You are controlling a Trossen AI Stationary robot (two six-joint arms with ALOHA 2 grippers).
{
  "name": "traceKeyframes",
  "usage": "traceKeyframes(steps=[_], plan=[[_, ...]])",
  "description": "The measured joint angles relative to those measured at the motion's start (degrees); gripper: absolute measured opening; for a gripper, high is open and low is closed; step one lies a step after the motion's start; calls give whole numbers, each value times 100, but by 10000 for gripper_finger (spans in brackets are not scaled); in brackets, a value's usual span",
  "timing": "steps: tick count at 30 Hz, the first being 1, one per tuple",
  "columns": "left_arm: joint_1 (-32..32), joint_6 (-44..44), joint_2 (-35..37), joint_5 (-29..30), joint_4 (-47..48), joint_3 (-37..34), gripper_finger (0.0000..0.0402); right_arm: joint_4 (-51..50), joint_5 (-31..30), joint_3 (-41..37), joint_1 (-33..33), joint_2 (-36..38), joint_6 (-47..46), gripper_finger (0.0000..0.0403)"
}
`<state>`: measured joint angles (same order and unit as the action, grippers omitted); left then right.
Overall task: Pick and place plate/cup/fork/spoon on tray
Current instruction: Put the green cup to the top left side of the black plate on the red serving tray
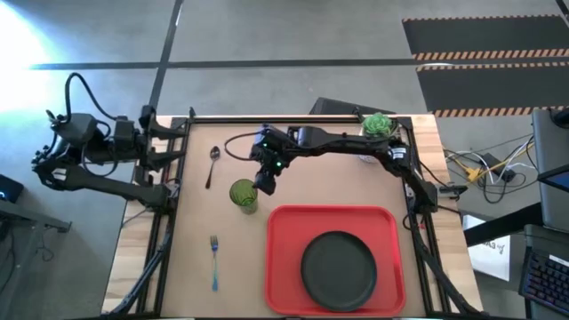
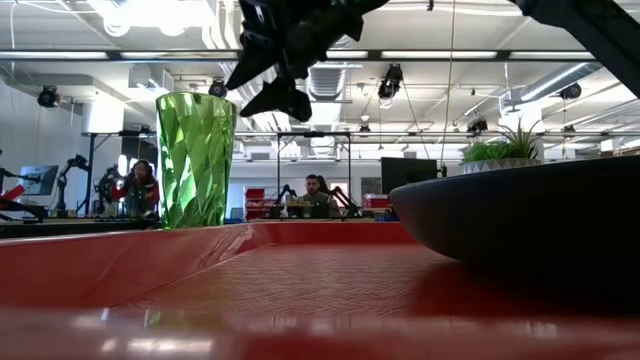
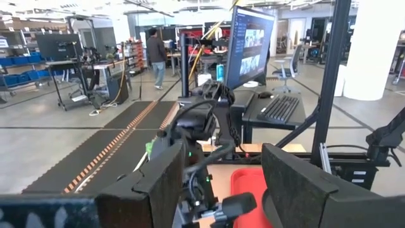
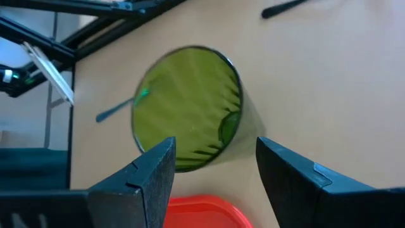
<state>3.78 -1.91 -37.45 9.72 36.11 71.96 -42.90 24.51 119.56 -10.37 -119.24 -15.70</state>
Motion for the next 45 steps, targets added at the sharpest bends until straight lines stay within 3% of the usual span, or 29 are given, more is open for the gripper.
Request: traceKeyframes(steps=[30, 45], plan=[[1, -4, 151, -4, 95, -17, 195, 121, -11, 114, 76, -374, 70, 205], [0, -4, 153, -7, 91, -20, 195, 140, -52, 72, 127, -467, 51, 182]])
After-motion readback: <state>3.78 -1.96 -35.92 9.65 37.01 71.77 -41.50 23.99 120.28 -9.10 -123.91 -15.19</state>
